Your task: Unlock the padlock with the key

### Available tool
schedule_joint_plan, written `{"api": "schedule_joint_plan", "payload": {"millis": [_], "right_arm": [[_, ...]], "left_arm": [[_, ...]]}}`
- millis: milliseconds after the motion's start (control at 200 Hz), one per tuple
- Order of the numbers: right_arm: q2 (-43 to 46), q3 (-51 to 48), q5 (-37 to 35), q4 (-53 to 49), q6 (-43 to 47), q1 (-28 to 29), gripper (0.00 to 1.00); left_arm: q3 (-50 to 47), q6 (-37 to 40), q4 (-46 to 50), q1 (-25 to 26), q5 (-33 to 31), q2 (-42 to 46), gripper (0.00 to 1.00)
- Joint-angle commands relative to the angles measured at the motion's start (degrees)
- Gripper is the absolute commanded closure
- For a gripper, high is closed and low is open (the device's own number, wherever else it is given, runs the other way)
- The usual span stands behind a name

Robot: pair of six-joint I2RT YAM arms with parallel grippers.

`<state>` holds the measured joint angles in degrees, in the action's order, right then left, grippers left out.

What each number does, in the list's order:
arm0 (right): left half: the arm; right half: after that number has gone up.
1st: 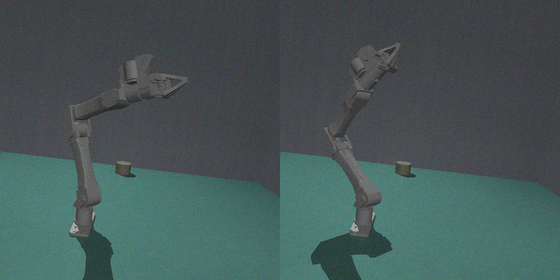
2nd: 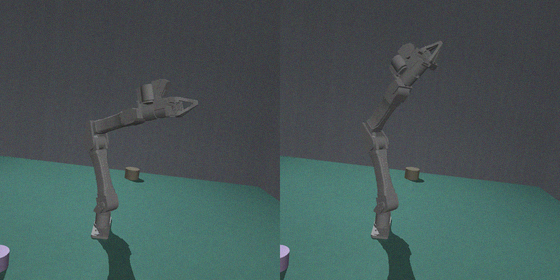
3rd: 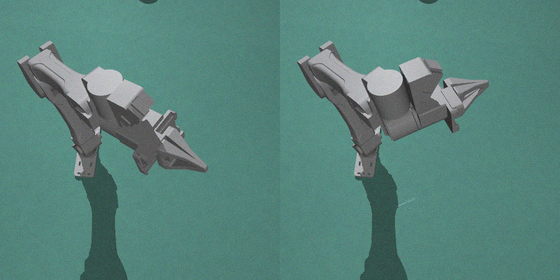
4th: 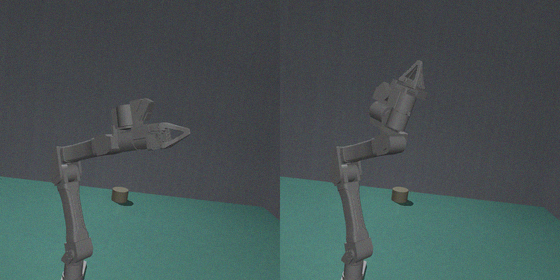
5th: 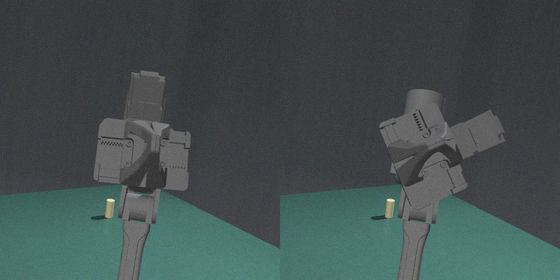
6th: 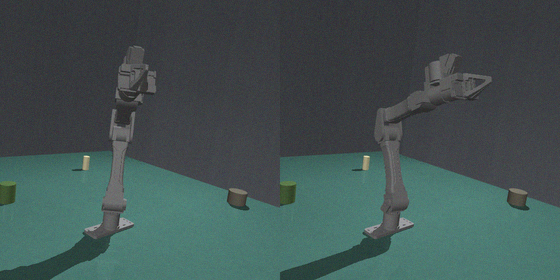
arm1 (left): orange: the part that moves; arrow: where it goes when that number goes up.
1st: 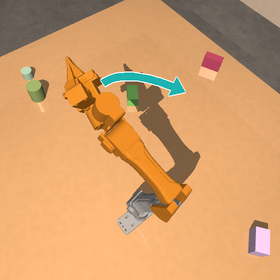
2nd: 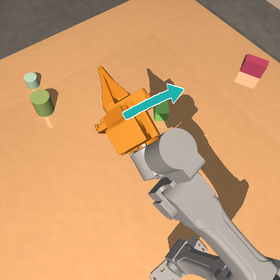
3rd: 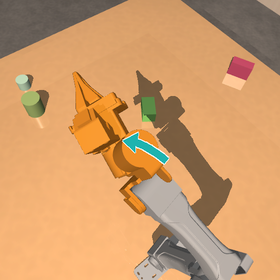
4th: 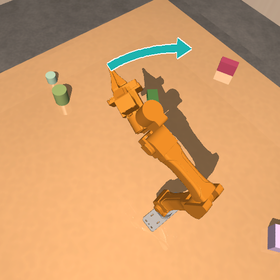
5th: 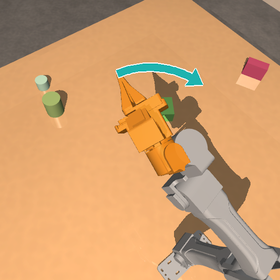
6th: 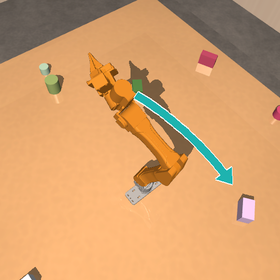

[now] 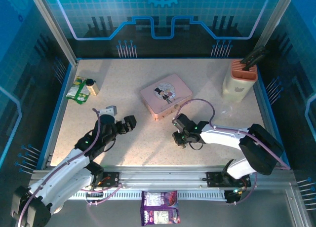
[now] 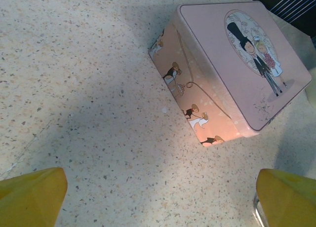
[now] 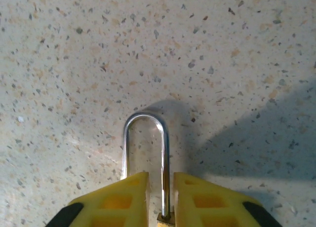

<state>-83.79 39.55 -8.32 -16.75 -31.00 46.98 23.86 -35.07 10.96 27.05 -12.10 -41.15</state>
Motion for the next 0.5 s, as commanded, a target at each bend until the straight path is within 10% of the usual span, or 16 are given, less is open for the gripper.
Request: {"api": "schedule_joint_plan", "payload": {"millis": [0,490], "right_arm": [[1.70,1.48,-0.24,0.15,1.15,0.52,0.65],[22.50,2.62,-7.28,-6.44,9.97,-13.25,0.13]], "left_arm": [[1.45,2.02,1.92,-0.42,-2.09,0.72,0.01],[3.41,17.33,-6.82,-0.57,-27.52,-1.36,0.01]]}}
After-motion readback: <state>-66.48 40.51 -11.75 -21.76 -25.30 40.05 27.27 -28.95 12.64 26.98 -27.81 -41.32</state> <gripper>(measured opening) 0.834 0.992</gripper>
